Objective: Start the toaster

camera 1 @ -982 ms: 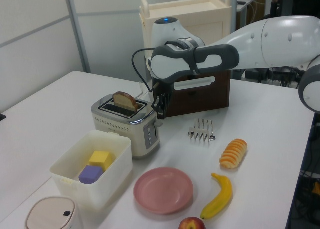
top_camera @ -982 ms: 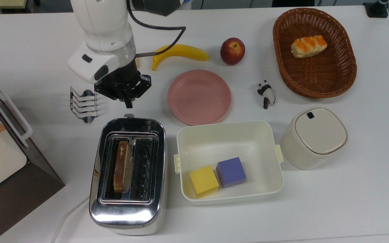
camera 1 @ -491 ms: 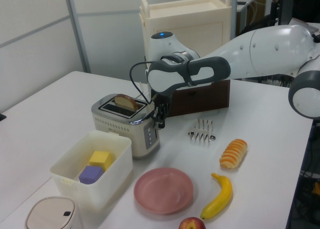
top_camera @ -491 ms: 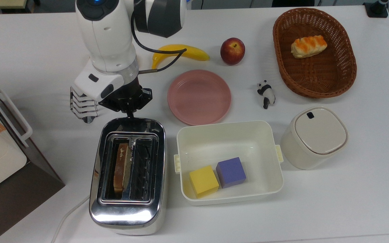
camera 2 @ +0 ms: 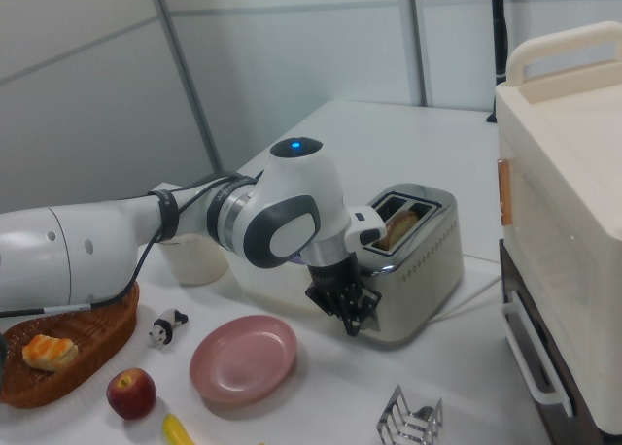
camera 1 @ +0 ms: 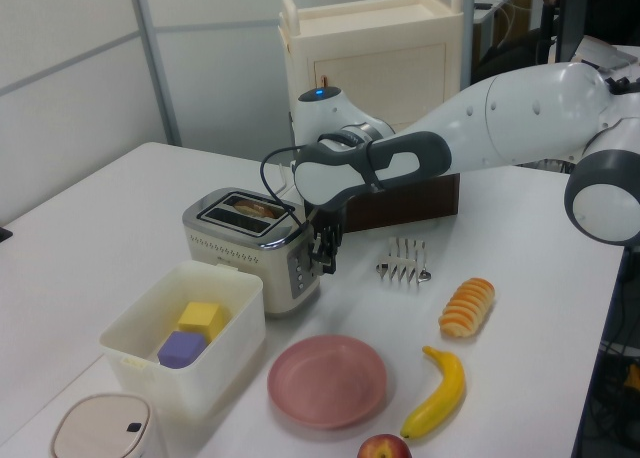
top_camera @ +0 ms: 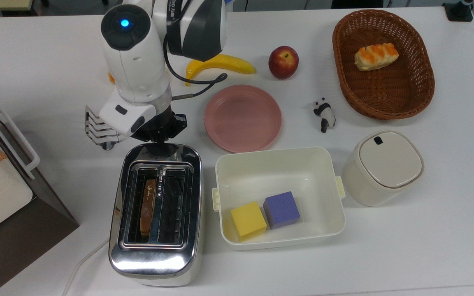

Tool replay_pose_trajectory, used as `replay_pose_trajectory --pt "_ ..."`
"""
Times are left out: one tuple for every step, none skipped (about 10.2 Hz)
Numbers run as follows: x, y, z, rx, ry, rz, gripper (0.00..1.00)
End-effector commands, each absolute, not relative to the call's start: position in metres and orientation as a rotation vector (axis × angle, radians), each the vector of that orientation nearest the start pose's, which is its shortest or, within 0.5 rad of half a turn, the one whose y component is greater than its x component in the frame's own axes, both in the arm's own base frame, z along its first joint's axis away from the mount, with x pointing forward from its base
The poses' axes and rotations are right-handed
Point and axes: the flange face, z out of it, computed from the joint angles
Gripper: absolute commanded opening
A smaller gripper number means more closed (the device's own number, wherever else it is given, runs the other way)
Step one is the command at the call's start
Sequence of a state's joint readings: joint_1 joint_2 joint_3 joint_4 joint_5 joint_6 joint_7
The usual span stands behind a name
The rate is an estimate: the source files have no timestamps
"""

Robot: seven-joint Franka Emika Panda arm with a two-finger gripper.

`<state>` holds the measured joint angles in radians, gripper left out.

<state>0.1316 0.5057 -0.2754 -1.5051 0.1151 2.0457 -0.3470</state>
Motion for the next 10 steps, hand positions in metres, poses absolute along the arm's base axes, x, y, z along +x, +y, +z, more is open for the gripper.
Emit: replay_pose_trajectory --pt "0.695 -0.066 0.369 -3.182 -0.348 -0.056 0.00" --pt "0.695 -0.067 0.373 -3.181 -0.341 -0.061 0.00" --pt "0.693 -0.068 0.390 -3.177 -0.334 -0.089 0.00" --pt "0.689 -0.070 0.419 -3.173 -0.322 -0.150 0.00" --pt "0.679 -0.076 0.450 -3.161 -0.302 -0.157 0.00" --pt "0.665 -0.077 0.486 -3.139 -0.314 -0.134 0.00" --pt "0.654 -0.075 0.507 -3.120 -0.315 -0.126 0.00" --pt "0.643 -0.073 0.523 -3.102 -0.313 -0.102 0.03" --pt "0.633 -0.071 0.538 -3.085 -0.306 -0.079 0.43" --pt "0.628 -0.067 0.542 -3.082 -0.262 -0.050 0.99"
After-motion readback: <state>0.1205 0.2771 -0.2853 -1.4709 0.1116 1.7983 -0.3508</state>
